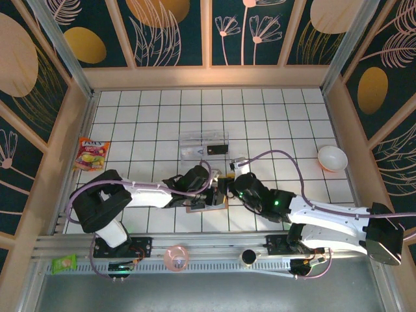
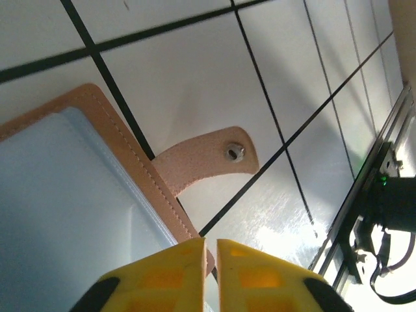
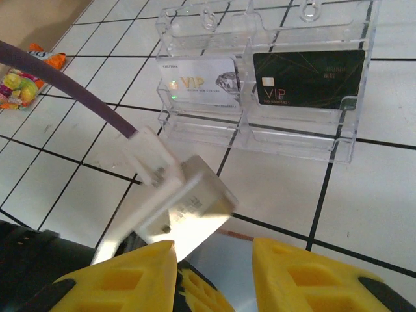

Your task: Take the credit cards out of the card holder

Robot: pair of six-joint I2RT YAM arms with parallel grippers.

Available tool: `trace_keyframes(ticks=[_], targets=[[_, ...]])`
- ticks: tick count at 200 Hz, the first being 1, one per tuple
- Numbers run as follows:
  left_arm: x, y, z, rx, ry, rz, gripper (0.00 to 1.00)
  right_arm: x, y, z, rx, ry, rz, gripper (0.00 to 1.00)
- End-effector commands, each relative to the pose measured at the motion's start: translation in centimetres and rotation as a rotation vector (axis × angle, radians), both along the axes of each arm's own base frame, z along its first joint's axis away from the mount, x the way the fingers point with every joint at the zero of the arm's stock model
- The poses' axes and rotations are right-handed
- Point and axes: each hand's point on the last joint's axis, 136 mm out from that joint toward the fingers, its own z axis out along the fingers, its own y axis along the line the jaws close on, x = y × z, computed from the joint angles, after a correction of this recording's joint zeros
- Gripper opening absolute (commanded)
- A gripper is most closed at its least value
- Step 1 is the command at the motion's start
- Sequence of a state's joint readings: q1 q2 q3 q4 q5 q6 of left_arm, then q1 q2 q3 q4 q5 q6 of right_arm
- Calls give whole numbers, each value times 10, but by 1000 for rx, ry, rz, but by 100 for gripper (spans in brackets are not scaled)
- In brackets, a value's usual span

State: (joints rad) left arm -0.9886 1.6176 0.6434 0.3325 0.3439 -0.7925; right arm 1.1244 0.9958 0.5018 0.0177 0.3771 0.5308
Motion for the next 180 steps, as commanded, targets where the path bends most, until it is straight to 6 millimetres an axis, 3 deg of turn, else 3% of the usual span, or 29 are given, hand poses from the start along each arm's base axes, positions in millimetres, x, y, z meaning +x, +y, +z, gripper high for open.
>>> trace_keyframes(ticks=[1, 29, 52, 67, 105, 142, 180], targets=[[12, 6, 39, -70, -97, 61, 18, 5, -6, 2, -3, 8, -44, 32], [27, 46, 59, -100, -144, 222, 22, 5, 4, -7, 16, 77, 26, 18], [36, 93, 49, -72, -139, 358, 12, -1, 23, -21, 10, 146, 118, 9], [33, 110, 37, -36, -130, 382, 10, -6, 39, -36, -16, 201, 179, 7], [26, 119, 5, 49, -98, 362, 14, -21, 55, -83, -108, 340, 229, 3], [28, 115, -12, 93, -97, 334, 13, -35, 31, -123, -178, 446, 139, 1], [33, 115, -25, 147, -107, 321, 9, -42, 7, -142, -241, 470, 28, 0]])
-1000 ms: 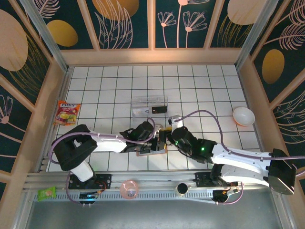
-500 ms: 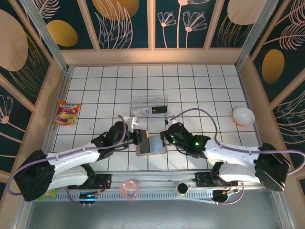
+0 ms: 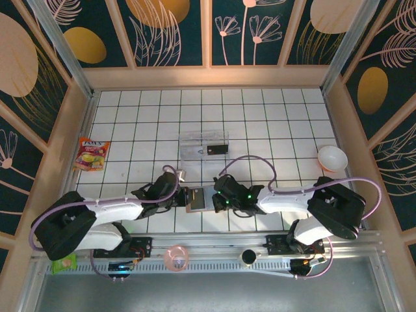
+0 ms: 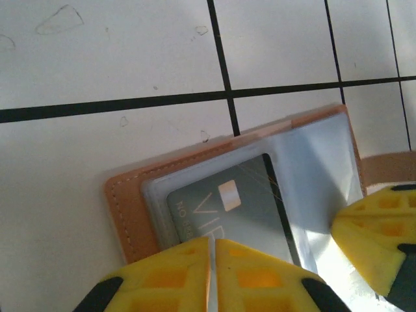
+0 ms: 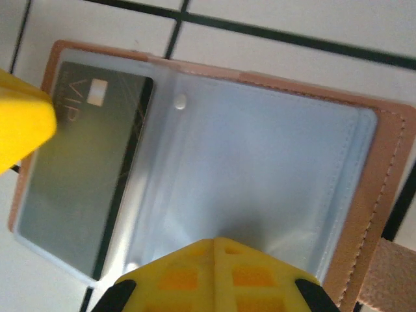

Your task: Take the credit cards out of the card holder

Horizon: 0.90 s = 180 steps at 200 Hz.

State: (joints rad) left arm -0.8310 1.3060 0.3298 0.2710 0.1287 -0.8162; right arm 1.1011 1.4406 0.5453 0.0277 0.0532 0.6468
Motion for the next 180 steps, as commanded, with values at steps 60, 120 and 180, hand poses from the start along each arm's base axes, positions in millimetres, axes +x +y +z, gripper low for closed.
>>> trace_keyframes(ticks=[60, 120, 180], targets=[[6, 0, 3, 12, -32, -7, 7, 7, 12, 44, 75, -79, -29, 14], [6, 8, 15, -4, -74, 21, 17, 12, 56, 55, 277, 107, 9, 32], [5, 8, 15, -23, -84, 20, 26, 13, 60, 40, 280, 192, -18, 35]])
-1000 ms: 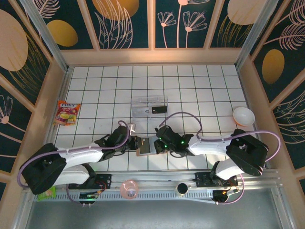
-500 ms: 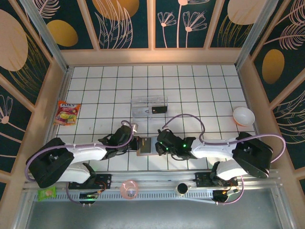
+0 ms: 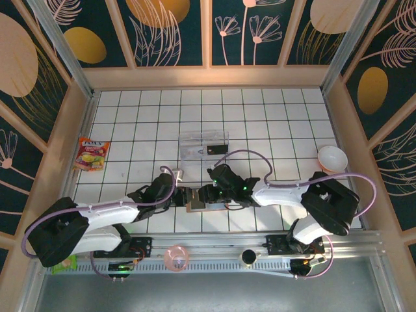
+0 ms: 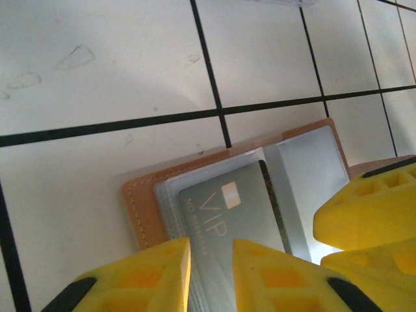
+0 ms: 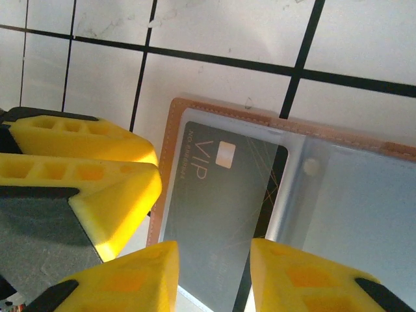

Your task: Take the credit cards out of the card holder

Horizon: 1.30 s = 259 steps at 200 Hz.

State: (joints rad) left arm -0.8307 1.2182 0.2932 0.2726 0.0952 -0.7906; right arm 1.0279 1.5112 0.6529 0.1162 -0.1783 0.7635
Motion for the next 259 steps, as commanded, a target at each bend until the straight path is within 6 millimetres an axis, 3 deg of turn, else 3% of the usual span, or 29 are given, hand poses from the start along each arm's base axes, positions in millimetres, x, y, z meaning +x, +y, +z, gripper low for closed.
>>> trace_keyframes(ticks=[1, 130, 180, 238, 259], targets=[[3, 1, 4, -11, -16, 12, 26, 3, 12, 9, 54, 27, -2, 35], [2, 2, 3, -18, -19, 12, 25, -3, 6, -17, 0, 78, -5, 32], [2, 1, 3, -15, -16, 12, 23, 0, -8, -25, -143, 10, -63, 31], [3, -4, 15, -32, -35, -17, 23, -2, 1, -5, -145, -79, -38, 35], [2, -11, 22, -56, -36, -43, 13, 2, 1, 5, -126, -122, -47, 34]])
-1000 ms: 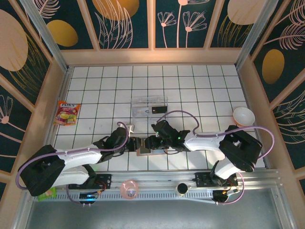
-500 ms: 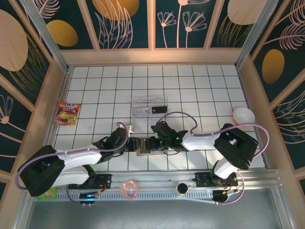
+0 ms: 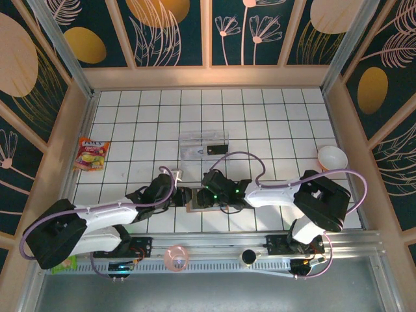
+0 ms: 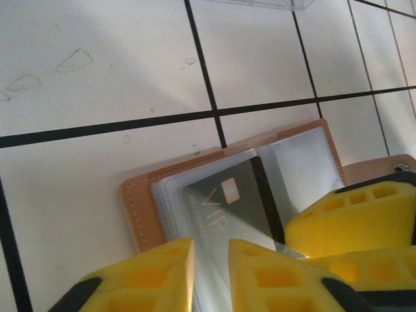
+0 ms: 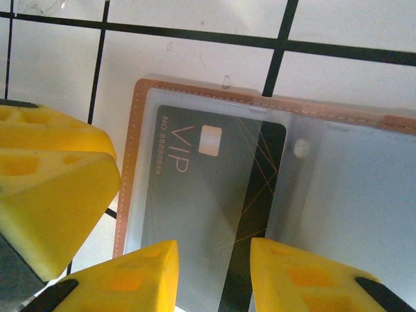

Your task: Take the credit cards out of the card holder

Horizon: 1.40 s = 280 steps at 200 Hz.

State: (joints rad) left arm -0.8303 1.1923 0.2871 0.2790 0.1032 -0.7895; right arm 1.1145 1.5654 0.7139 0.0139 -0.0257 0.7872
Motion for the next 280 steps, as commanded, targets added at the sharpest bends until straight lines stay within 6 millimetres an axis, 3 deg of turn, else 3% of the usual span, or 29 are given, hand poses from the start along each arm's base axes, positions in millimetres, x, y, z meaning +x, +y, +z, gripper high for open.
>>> trace_keyframes(ticks=[1, 35, 49, 97, 202, 259, 280], targets=[[2, -10, 16, -35, -22, -39, 13, 9, 0, 20, 8, -83, -11, 34], [4, -20, 18, -55, -16, -63, 4, 17, -6, 31, 43, -101, -14, 29], [4, -20, 8, -28, -1, -65, 0, 16, -6, 31, 95, -48, 11, 29], [4, 0, -24, 104, 38, -17, 0, 14, 0, 25, 159, 47, 52, 29], [-3, 1, -29, 81, 62, -23, 0, 8, -13, -15, 123, 212, -15, 24], [-5, -1, -31, 66, 71, -33, 0, 7, -10, -22, 140, 255, -21, 19], [-6, -2, -31, 63, 72, -37, 0, 8, -10, -21, 159, 258, -23, 12]])
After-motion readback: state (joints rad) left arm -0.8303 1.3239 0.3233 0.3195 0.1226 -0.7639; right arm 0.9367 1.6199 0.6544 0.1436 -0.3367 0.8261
